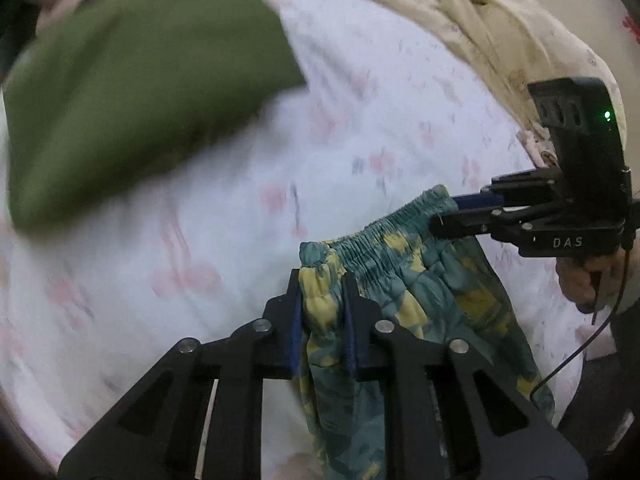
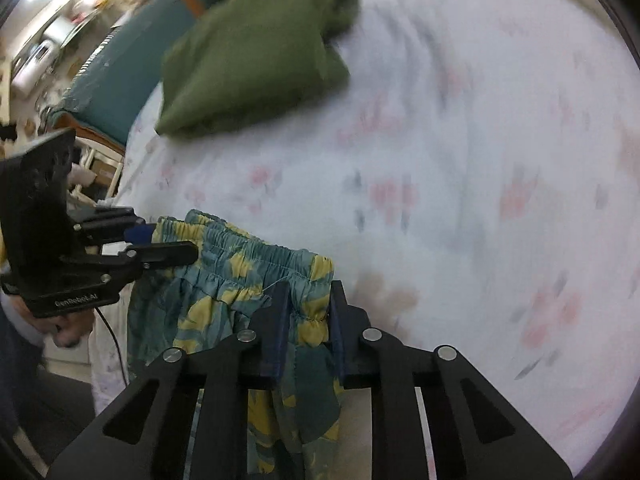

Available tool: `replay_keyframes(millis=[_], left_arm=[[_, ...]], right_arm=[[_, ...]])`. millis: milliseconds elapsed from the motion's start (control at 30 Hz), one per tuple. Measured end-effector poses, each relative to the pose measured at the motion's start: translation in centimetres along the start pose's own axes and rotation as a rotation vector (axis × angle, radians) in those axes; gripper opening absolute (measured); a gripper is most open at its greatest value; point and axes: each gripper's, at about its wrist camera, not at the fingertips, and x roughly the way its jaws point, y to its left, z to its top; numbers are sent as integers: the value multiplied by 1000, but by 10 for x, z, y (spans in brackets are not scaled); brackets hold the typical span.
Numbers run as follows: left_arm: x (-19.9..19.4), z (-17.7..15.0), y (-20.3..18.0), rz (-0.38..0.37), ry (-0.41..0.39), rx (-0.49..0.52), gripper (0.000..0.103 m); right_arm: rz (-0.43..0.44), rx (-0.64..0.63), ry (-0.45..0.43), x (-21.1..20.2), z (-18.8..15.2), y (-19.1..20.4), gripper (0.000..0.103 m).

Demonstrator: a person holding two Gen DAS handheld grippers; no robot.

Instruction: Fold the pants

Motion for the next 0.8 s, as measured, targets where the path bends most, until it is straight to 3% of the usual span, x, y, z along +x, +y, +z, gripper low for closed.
replay_keyframes(millis=[167, 333, 667, 800], left_arm=[[-62, 35, -19, 118, -234, 140, 16], [-79, 6, -55, 191, -266, 330, 16], [-109, -105, -123, 170, -261, 528, 16], [-109, -154, -153, 183, -212, 623, 16]], right_arm=[[-76, -135, -213, -59, 35, 32, 19], [-87, -259, -224, -82, 20, 52, 19], [-113, -366, -190, -109, -107, 88, 19], [-145, -365, -159, -107, -166, 105, 19]])
